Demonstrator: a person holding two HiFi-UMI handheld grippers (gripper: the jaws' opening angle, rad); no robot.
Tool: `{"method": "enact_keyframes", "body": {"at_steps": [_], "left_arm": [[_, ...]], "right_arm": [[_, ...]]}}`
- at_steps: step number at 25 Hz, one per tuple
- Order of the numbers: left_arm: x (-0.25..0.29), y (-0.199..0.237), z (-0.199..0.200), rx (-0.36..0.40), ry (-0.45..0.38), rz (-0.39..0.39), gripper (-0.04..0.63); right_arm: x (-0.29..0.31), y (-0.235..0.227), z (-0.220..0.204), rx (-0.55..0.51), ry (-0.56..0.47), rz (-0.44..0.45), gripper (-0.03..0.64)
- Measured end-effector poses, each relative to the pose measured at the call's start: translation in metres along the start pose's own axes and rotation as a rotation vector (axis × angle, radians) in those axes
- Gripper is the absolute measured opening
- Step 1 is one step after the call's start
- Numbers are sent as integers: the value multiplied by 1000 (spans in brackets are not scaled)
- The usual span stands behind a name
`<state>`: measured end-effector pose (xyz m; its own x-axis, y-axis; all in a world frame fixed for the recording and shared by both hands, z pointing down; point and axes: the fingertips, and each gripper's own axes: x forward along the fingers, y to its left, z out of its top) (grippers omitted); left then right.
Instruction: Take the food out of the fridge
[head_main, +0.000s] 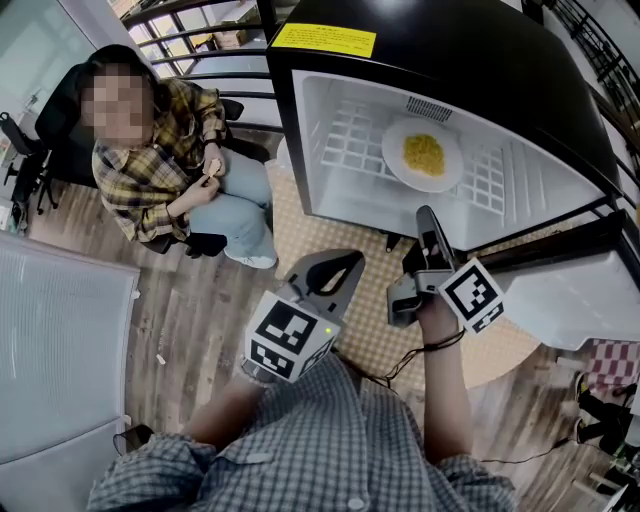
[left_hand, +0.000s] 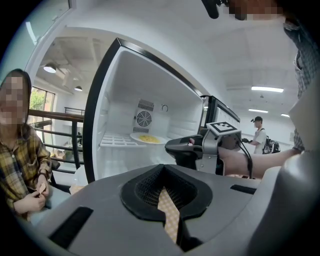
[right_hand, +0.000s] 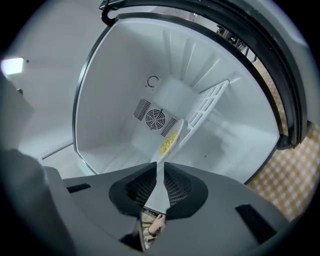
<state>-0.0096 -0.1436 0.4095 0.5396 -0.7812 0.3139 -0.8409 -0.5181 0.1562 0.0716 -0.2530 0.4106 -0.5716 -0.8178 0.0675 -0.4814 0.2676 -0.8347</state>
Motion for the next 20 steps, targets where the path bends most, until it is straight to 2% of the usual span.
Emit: {"method": "enact_keyframes", "body": {"at_steps": [3, 5, 7, 14, 17, 20], "left_arm": [[2, 2, 0, 3, 0, -3, 6], [3, 3, 2, 6, -3, -4, 6], [3, 5, 2, 6, -4, -5, 6], [3, 11, 4, 7, -7, -1, 6], [4, 12, 7, 16, -18, -4, 6], [5, 17, 9, -28, -38, 4, 6]], "right_arm": [[10, -3, 3, 34, -6, -8, 12], [16, -4, 4, 74, -13, -5, 60], [21, -5, 5, 112, -24, 1, 78], [30, -11, 9, 170, -64, -33, 78], [32, -14, 12, 157, -67, -41, 61], [34, -12, 13, 137, -63, -29, 51]]}}
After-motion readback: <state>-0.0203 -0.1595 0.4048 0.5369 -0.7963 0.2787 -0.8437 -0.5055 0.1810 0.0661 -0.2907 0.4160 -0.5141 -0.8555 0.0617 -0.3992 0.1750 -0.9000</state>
